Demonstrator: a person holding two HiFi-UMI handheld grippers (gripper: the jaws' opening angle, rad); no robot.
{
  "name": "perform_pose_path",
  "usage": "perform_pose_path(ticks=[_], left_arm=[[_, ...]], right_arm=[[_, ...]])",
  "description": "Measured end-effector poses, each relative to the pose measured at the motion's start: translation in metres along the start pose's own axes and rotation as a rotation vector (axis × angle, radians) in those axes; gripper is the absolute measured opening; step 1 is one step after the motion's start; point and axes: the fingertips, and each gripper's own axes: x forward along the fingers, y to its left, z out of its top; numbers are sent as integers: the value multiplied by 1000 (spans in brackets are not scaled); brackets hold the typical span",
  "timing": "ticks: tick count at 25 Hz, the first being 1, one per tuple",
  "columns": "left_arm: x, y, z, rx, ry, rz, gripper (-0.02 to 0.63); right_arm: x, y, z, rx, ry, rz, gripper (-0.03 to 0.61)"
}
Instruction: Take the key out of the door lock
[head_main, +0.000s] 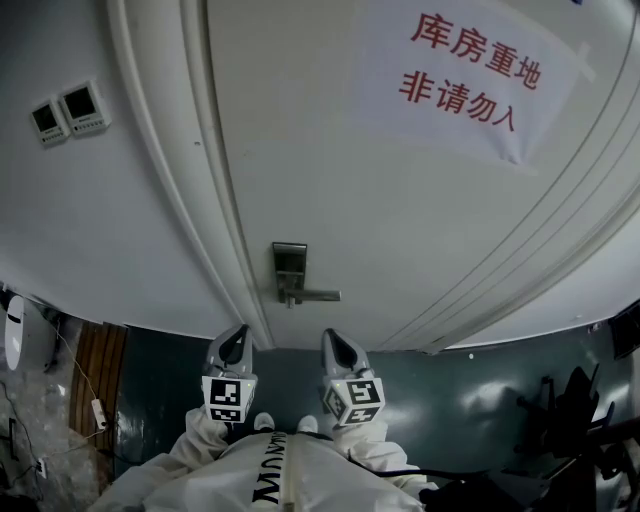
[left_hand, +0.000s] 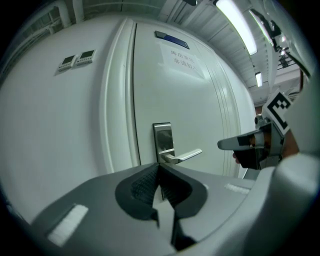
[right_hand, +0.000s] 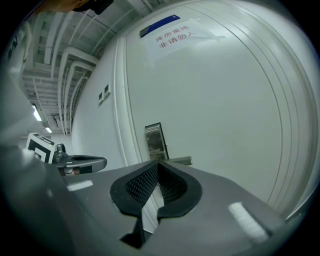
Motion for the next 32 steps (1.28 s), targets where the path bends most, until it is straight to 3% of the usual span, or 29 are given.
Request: perform_pose_path(ticks=[7, 14, 19, 24, 32], left_arm=[[-1, 17, -5, -7, 14, 33, 0], [1, 28, -10, -22, 23, 33, 0], [4, 31, -11, -18, 24, 23, 0], [6, 35, -9, -12, 21, 17, 0], [2, 47, -10, -6, 27, 19, 0]], right_arm=[[24, -8, -27, 150, 46, -12, 2], [44, 0, -38, 286, 57, 42, 149], [58, -3, -54, 478, 67, 74, 202], [75, -1, -66, 692, 68, 157, 204], [98, -7, -79, 1040, -13, 205, 178]])
